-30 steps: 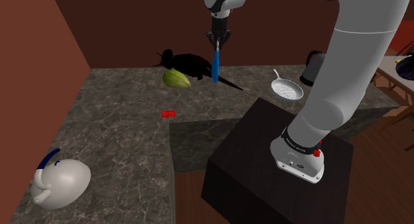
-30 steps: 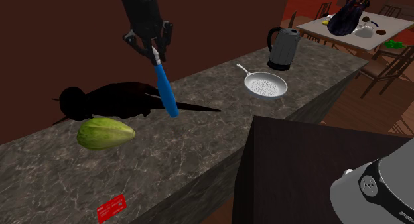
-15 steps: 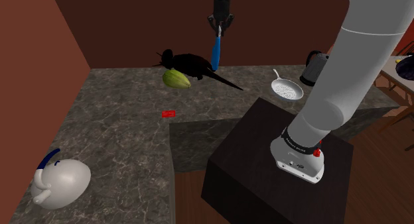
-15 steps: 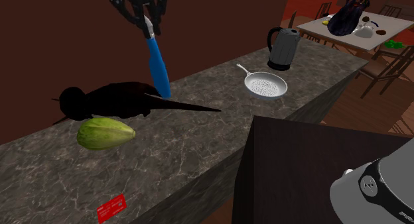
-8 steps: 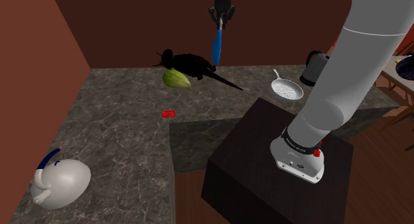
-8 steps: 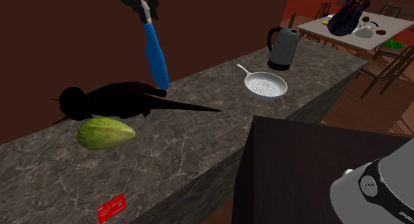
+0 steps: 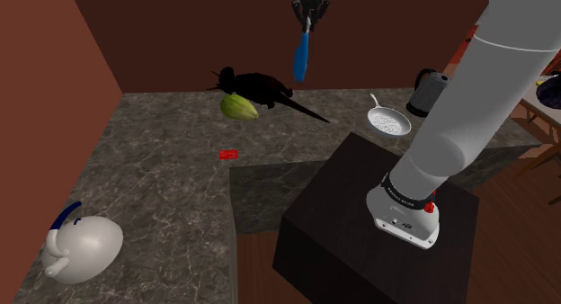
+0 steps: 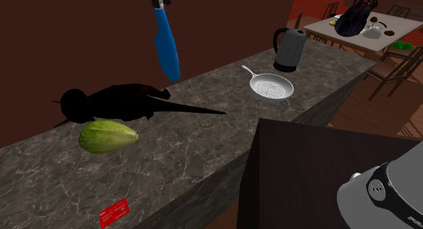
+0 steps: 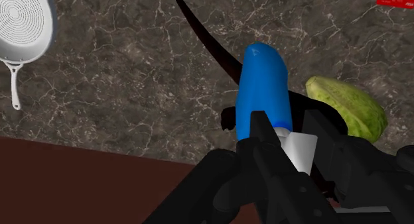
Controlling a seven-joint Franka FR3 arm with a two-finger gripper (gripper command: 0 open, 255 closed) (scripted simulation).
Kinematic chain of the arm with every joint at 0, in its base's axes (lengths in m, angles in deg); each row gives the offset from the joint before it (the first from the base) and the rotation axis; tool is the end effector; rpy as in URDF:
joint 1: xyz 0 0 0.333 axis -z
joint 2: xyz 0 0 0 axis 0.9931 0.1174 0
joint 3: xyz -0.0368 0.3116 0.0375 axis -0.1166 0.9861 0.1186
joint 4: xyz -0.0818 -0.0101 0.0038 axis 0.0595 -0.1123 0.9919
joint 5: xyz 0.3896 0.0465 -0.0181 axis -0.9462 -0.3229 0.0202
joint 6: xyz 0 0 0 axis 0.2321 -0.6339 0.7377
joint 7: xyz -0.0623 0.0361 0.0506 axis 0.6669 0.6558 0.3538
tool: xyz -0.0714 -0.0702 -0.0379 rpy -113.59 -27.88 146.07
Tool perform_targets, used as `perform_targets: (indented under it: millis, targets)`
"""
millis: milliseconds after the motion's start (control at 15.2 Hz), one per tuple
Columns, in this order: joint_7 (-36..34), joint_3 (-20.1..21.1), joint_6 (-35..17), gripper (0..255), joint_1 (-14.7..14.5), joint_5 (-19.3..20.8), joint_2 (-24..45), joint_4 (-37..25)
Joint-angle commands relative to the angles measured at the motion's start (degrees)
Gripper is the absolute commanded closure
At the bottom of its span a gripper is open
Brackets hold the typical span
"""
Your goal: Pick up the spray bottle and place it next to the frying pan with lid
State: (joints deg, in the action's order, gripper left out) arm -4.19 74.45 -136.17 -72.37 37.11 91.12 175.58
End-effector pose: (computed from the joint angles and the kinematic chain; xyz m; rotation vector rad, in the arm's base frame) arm 0.5506 -0.2388 0.5036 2.9368 -0.9371 -0.0724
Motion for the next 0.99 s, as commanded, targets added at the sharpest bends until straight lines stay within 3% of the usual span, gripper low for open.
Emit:
perform_targets:
  millis: [0, 924]
  targets:
    - [1.52, -0.78, -0.83, 255, 0.84, 0.57, -2.51, 3.21]
    - [15.68, -8.90, -4.30, 255, 8.69, 5.47, -15.73, 18.24]
